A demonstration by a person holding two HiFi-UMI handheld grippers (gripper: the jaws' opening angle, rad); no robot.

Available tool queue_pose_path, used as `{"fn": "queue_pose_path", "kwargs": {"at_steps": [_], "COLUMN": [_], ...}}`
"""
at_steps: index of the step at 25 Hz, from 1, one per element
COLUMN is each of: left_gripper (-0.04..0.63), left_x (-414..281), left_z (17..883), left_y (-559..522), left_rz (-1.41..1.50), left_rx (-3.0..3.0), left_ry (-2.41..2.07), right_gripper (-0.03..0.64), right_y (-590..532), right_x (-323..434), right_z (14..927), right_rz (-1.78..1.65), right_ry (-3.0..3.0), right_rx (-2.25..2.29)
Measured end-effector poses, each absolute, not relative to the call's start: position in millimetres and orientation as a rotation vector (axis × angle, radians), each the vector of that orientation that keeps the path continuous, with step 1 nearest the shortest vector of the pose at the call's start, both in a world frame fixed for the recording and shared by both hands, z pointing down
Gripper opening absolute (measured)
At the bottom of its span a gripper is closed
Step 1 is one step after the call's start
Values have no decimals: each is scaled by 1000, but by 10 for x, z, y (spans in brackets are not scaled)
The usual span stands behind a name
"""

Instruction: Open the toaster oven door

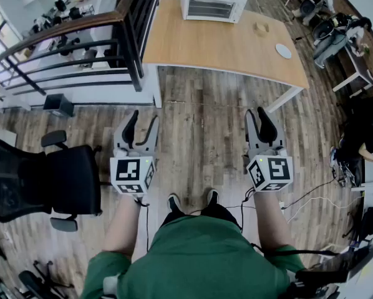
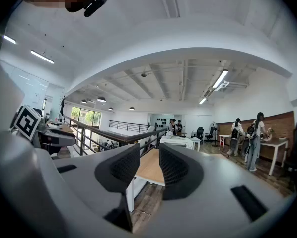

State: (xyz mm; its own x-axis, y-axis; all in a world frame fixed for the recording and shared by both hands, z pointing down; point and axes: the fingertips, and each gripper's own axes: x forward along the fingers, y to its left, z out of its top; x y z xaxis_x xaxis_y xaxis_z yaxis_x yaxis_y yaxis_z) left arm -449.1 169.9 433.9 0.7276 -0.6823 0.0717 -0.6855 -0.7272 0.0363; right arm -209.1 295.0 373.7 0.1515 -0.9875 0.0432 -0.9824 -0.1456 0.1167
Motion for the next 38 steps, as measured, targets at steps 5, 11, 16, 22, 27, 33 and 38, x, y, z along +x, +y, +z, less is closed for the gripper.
{"fn": "queue_pose_path", "kwargs": {"at_steps": [5, 11, 16, 22, 27, 33, 38], "left_gripper": [213, 213, 213, 213, 213, 213, 213], "left_x": [-4572, -4230, -3662, -2823, -2289, -1937, -1676], "left_z": [4166, 4096, 3971, 3841, 3814, 3782, 3857], "left_y": [1802, 1924, 2031, 2194, 2401, 2325, 2106], "left_rz": [60, 64, 77, 99, 130, 157, 165], "left_rx": [2887, 2919, 2942, 2945, 2936, 2929, 2914], "left_ry": [-1120, -1086, -1116, -1202, -1219, -1263, -1269], "right_gripper": [137, 137, 149, 149, 147, 135, 132], "right_y": [3043, 3199, 3241, 3236, 3328, 3200, 2975], "right_x": [-2253, -1994, -1457, -567, 114, 588, 864], "right_z": [3619, 3604, 3639, 3535, 3385, 3419, 3537], "right_rz": [-100, -103, -101, -115, -127, -103, -58], "right_ry": [-1977, -2001, -2095, -2211, -2250, -2291, -2297], "right_rx": [2281, 2306, 2292, 2250, 2281, 2293, 2298]}}
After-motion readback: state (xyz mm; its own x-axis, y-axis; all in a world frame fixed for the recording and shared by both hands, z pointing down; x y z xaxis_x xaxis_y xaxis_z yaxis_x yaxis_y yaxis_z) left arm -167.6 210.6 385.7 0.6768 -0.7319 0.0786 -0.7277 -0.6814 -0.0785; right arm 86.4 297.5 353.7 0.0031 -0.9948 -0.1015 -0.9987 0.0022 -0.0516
